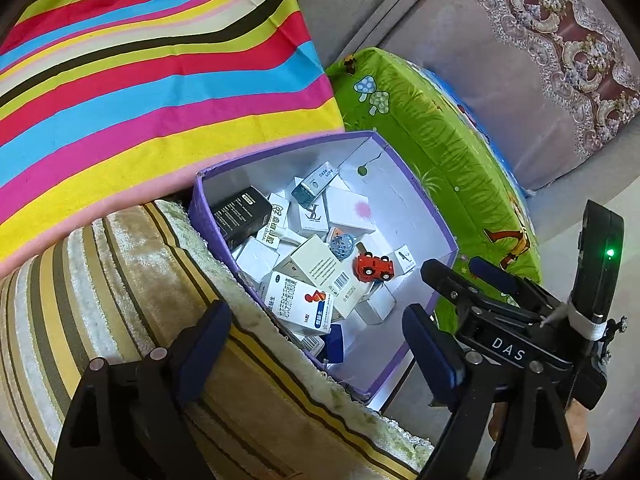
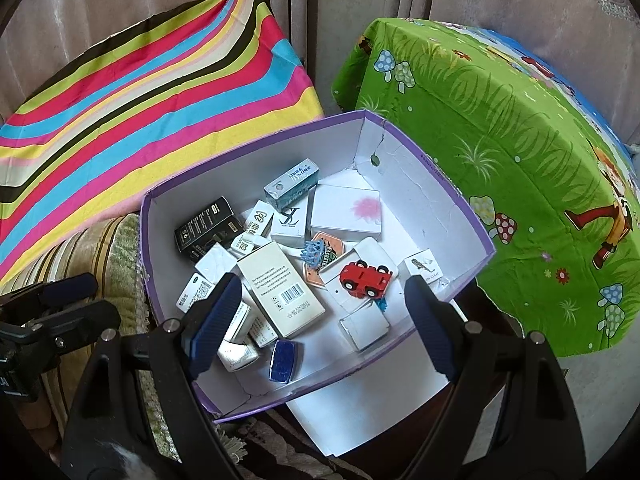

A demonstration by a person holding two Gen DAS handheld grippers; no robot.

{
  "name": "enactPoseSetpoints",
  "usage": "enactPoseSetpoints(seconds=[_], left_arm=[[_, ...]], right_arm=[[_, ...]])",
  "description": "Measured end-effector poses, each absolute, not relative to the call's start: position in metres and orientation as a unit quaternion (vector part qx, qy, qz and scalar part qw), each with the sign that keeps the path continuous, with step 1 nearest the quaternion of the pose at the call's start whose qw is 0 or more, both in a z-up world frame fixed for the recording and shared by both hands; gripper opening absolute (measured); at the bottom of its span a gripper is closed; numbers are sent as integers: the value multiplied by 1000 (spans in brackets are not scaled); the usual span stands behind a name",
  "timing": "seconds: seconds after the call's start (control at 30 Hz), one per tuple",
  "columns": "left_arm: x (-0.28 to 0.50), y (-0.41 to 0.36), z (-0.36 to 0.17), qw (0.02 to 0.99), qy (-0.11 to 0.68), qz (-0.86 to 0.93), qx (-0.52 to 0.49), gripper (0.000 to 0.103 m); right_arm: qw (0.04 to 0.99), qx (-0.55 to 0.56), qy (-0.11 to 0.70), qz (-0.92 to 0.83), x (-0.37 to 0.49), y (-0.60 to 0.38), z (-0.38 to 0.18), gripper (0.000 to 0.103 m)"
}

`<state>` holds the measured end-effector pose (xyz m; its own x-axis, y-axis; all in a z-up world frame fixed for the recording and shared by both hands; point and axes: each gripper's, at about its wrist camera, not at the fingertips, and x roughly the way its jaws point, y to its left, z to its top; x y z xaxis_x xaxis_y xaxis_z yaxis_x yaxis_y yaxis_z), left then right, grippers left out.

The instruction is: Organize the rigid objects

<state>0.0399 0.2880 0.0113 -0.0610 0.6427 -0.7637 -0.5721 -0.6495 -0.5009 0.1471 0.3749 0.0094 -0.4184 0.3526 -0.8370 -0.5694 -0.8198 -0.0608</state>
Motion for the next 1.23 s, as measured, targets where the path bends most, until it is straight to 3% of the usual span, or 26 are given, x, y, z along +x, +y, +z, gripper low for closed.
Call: enactPoseSetpoints(seconds=[0.9, 1.23], left_arm=[[40, 290, 10, 418, -29, 727, -544, 90], [42, 298, 10, 433, -3, 723, -538, 100]], right_arm=[[276, -465, 122, 832, 147, 373, 6, 86], [276, -467, 125, 831, 147, 372, 4, 86]])
